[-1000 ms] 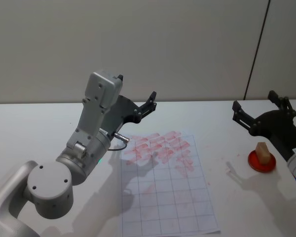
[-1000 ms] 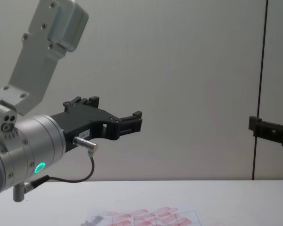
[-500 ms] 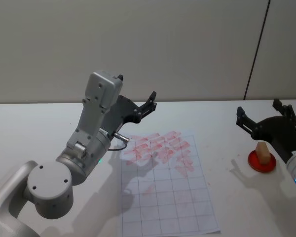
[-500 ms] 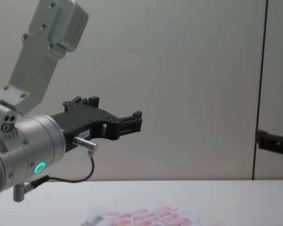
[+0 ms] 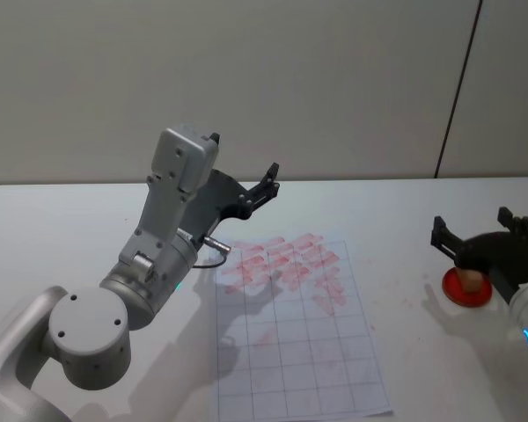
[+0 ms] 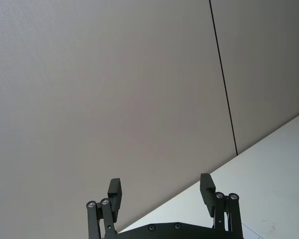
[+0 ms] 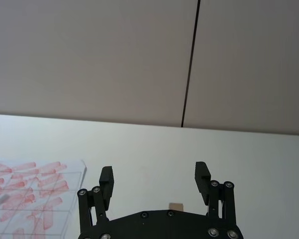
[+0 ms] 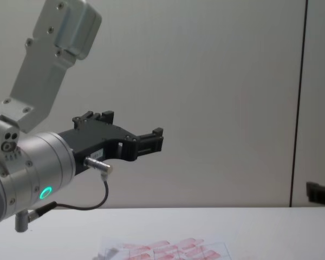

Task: Use the one hand to pick up the stamp and affix it onto the A4 paper.

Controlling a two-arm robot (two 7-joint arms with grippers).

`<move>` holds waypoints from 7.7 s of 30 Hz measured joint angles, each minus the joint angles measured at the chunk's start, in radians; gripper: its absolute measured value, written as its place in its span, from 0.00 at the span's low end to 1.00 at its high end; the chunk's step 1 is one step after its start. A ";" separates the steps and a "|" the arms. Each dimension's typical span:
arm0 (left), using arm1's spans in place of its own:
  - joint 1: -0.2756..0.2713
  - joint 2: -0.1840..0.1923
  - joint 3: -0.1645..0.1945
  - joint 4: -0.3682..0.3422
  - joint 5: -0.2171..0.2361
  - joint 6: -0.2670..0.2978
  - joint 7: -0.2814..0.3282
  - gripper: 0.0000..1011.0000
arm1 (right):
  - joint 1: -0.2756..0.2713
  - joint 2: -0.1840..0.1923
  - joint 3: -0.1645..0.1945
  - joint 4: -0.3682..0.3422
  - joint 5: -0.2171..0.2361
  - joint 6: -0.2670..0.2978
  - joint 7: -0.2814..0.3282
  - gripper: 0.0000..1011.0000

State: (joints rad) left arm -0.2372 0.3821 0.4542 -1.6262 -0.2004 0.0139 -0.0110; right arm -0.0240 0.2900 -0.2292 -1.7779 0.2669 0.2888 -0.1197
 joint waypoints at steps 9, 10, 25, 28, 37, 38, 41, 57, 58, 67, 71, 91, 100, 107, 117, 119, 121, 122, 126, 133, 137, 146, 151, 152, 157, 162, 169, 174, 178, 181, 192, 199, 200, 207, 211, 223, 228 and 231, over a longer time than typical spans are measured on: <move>0.000 0.000 0.000 0.000 0.000 0.000 0.000 0.99 | -0.001 -0.013 -0.002 0.026 -0.019 0.065 -0.030 0.99; 0.000 0.000 0.000 0.000 0.000 0.000 0.000 0.99 | 0.000 -0.014 -0.002 0.030 -0.021 0.069 -0.030 0.99; 0.000 0.000 0.000 0.000 0.000 0.000 0.000 0.99 | 0.030 -0.033 -0.001 0.114 -0.059 0.106 -0.016 0.99; 0.000 0.000 0.000 0.000 0.000 0.000 0.000 0.99 | 0.037 -0.037 0.000 0.133 -0.064 0.108 -0.009 0.99; 0.000 0.000 0.000 0.000 0.000 0.000 0.000 0.99 | 0.058 -0.048 0.003 0.182 -0.073 0.119 0.012 0.97; 0.000 0.000 0.000 0.000 0.000 0.000 0.000 0.99 | 0.058 -0.048 0.003 0.182 -0.073 0.119 0.012 0.97; 0.000 0.000 0.000 0.000 0.000 0.000 0.000 0.99 | 0.065 -0.052 0.004 0.199 -0.075 0.124 0.018 0.87; 0.000 0.000 0.000 0.000 0.000 0.000 0.000 0.99 | 0.074 -0.062 0.009 0.227 -0.080 0.134 0.027 0.42; 0.000 0.000 0.000 0.000 0.000 0.000 0.000 0.99 | 0.073 -0.062 0.010 0.227 -0.081 0.134 0.027 0.38; 0.000 0.000 0.000 0.000 0.000 0.000 0.000 0.99 | 0.064 -0.060 0.015 0.217 -0.088 0.134 0.022 0.22; 0.000 0.000 0.000 0.000 0.000 0.000 0.000 0.99 | 0.058 -0.059 0.019 0.206 -0.089 0.135 0.018 0.22; 0.000 0.000 0.000 0.000 0.000 0.000 0.000 0.99 | 0.036 -0.061 0.040 0.171 -0.024 0.155 0.018 0.22; 0.000 0.000 0.000 0.000 0.000 0.000 0.000 0.99 | 0.039 -0.068 0.046 0.185 0.006 0.174 0.028 0.22; 0.000 0.000 0.000 0.000 0.000 0.000 0.000 0.99 | 0.053 -0.076 0.047 0.204 0.007 0.197 0.033 0.22; 0.000 0.000 0.000 0.000 0.000 0.000 0.000 0.99 | 0.081 -0.089 0.048 0.227 -0.001 0.239 0.035 0.22; 0.000 0.000 0.000 0.000 0.000 0.000 0.000 0.99 | 0.086 -0.091 0.048 0.231 -0.001 0.247 0.035 0.22; 0.000 0.000 0.000 0.000 0.000 0.000 0.000 0.99 | 0.089 -0.093 0.049 0.234 -0.003 0.255 0.035 0.22; 0.000 0.000 0.000 0.000 0.000 0.000 0.000 0.99 | 0.090 -0.094 0.049 0.236 -0.003 0.257 0.035 0.22; 0.000 0.000 0.000 0.000 0.000 0.000 0.000 0.99 | 0.095 -0.096 0.050 0.239 -0.006 0.268 0.036 0.22; 0.000 0.000 0.000 0.000 0.000 0.000 0.000 0.99 | 0.097 -0.098 0.051 0.240 -0.014 0.276 0.040 0.22; 0.000 0.000 0.000 0.000 0.000 0.000 0.000 0.99 | 0.095 -0.097 0.052 0.232 -0.021 0.276 0.041 0.22; 0.000 0.000 0.000 0.000 0.000 0.000 0.000 0.99 | 0.083 -0.091 0.053 0.185 -0.047 0.235 0.050 0.22; 0.000 0.000 0.000 0.000 0.000 0.000 0.000 0.99 | 0.077 -0.087 0.052 0.145 -0.073 0.198 0.062 0.22; 0.000 0.000 0.000 0.000 0.000 0.000 0.000 0.99 | 0.077 -0.087 0.051 0.139 -0.077 0.192 0.065 0.22; 0.000 0.000 0.000 0.000 0.000 0.000 0.000 0.99 | 0.073 -0.085 0.042 0.102 -0.111 0.152 0.094 0.22; 0.000 0.000 0.000 0.000 0.000 0.000 0.000 0.99 | 0.073 -0.087 0.030 0.079 -0.139 0.128 0.130 0.22; 0.000 0.000 0.000 0.000 0.000 0.000 0.000 0.99 | 0.077 -0.101 0.002 0.067 -0.174 0.116 0.205 0.22; 0.000 0.000 0.000 0.000 0.000 0.000 0.000 0.99 | 0.084 -0.114 -0.019 0.074 -0.193 0.123 0.257 0.22; 0.000 0.000 0.000 0.000 0.000 0.000 0.000 0.99 | 0.092 -0.128 -0.039 0.090 -0.207 0.135 0.303 0.22; 0.000 0.000 0.000 0.000 0.000 0.000 0.000 0.99 | 0.098 -0.141 -0.055 0.106 -0.219 0.148 0.338 0.22; 0.000 0.000 0.000 0.000 0.000 0.000 0.000 0.99 | 0.117 -0.176 -0.104 0.170 -0.271 0.187 0.413 0.22; 0.000 0.000 0.000 0.000 0.000 0.000 0.000 0.99 | 0.124 -0.186 -0.120 0.199 -0.292 0.202 0.431 0.22; 0.000 0.000 0.000 0.000 0.000 0.000 0.000 0.99 | 0.125 -0.187 -0.121 0.202 -0.293 0.202 0.431 0.22; 0.000 0.000 0.000 0.000 0.000 0.000 0.000 0.99 | 0.128 -0.192 -0.127 0.224 -0.303 0.213 0.437 0.22; 0.000 0.000 0.000 0.000 0.000 0.000 0.000 0.99 | 0.130 -0.194 -0.128 0.237 -0.302 0.219 0.439 0.22; 0.000 0.000 0.000 0.000 0.000 0.000 0.000 0.99 | 0.139 -0.200 -0.123 0.275 -0.273 0.231 0.449 0.22; 0.000 0.000 0.000 0.000 0.000 0.000 0.000 0.99 | 0.144 -0.201 -0.121 0.285 -0.264 0.235 0.451 0.22; 0.000 0.000 0.000 0.000 0.000 0.000 0.000 0.99 | 0.146 -0.202 -0.121 0.291 -0.259 0.236 0.452 0.22</move>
State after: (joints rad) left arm -0.2372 0.3821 0.4542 -1.6262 -0.2004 0.0139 -0.0109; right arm 0.1216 0.0880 -0.3498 -1.4867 0.0076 0.5249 0.3326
